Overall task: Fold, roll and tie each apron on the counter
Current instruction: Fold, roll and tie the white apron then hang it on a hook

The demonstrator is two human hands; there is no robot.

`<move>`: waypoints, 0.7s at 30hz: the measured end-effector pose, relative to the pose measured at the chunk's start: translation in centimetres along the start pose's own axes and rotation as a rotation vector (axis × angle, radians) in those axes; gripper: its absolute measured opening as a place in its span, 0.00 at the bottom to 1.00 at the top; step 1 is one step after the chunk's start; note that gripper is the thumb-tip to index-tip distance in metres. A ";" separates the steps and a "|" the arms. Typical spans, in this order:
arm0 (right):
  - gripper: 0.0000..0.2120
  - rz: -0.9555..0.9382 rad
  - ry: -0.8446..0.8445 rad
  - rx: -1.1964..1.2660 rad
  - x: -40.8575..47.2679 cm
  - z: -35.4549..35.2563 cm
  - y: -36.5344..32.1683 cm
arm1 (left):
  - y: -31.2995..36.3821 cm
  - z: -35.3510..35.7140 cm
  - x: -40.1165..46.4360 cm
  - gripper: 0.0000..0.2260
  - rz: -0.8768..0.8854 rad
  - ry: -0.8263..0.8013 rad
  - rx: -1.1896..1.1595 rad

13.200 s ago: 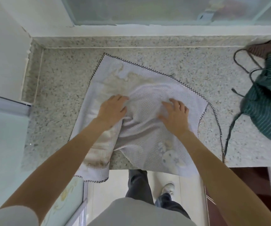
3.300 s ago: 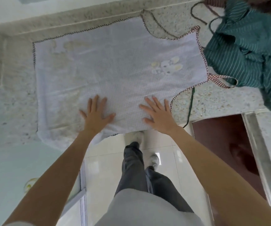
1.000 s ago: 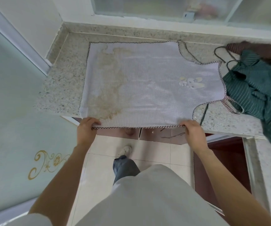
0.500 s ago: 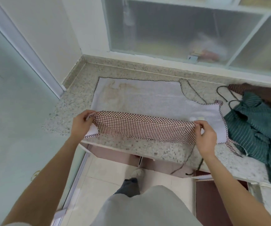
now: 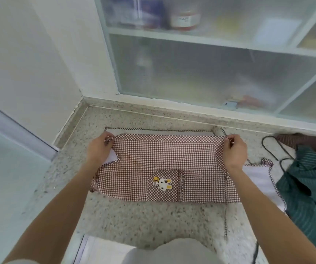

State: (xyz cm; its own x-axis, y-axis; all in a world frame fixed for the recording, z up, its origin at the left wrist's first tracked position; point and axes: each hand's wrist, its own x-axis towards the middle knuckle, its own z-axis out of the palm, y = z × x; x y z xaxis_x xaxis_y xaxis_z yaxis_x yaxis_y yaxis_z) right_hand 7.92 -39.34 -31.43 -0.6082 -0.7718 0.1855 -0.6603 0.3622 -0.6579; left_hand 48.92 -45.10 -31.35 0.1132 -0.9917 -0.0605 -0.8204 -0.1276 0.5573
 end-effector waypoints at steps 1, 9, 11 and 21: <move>0.09 0.021 -0.014 -0.025 1.0 0.9 -0.1 | 0.1 0.4 1.2 0.09 -0.004 -0.013 0.026; 0.08 0.123 -0.184 -0.242 6.5 7.4 0.0 | -1.0 4.1 9.2 0.09 -0.021 -0.104 0.102; 0.08 0.143 -0.238 -0.314 7.5 9.1 0.6 | -1.5 5.1 10.6 0.09 -0.022 -0.146 0.106; 0.09 0.077 -0.359 -0.640 10.1 12.6 2.9 | -3.7 8.4 13.5 0.10 0.044 -0.240 0.238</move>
State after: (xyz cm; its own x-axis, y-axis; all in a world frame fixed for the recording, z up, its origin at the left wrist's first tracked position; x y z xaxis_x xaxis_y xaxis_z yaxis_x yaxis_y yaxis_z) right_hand 5.47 -52.67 -40.65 -0.5537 -0.8158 -0.1668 -0.8163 0.5714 -0.0848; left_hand 48.73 -58.15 -41.19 -0.0376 -0.9676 -0.2495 -0.9326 -0.0557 0.3567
